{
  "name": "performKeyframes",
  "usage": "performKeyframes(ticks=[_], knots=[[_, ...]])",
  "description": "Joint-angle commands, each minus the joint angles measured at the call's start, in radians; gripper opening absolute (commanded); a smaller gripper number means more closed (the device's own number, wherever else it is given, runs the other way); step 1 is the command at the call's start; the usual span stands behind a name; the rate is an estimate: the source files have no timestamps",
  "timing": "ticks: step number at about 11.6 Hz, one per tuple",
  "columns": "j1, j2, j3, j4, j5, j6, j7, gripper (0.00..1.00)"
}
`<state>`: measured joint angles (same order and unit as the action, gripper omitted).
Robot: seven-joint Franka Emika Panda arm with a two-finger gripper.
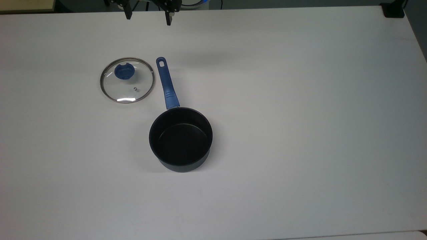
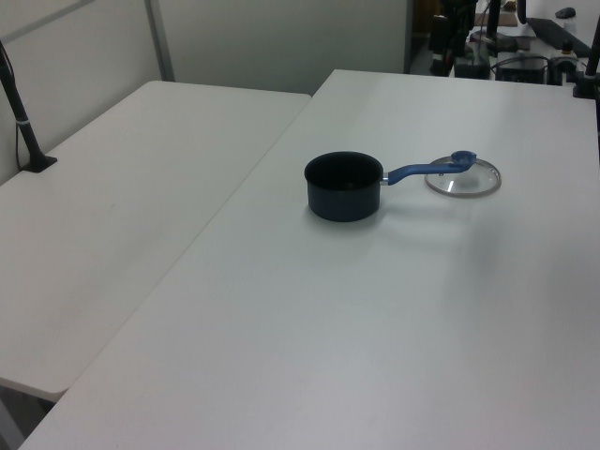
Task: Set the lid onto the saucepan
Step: 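Move the gripper over the glass lid and lower toward its blue knob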
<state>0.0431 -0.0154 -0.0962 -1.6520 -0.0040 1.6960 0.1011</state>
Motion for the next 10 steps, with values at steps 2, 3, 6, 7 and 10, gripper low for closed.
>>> performKeyframes(ticks=[2, 3, 6, 7, 10], knots=[[-0.002, -0.006, 0.006, 0.005, -0.007, 0.004, -0.018, 1.0], [-0.002, -0.006, 0.006, 0.003, -0.007, 0.004, -0.018, 1.0], [-0.002, -0.005, 0.006, 0.003, -0.004, 0.004, -0.017, 1.0], [-0.002, -0.005, 0.006, 0.003, -0.002, 0.004, -0.018, 1.0], [-0.055, -0.027, 0.0, 0.0, -0.007, -0.048, -0.233, 1.0]])
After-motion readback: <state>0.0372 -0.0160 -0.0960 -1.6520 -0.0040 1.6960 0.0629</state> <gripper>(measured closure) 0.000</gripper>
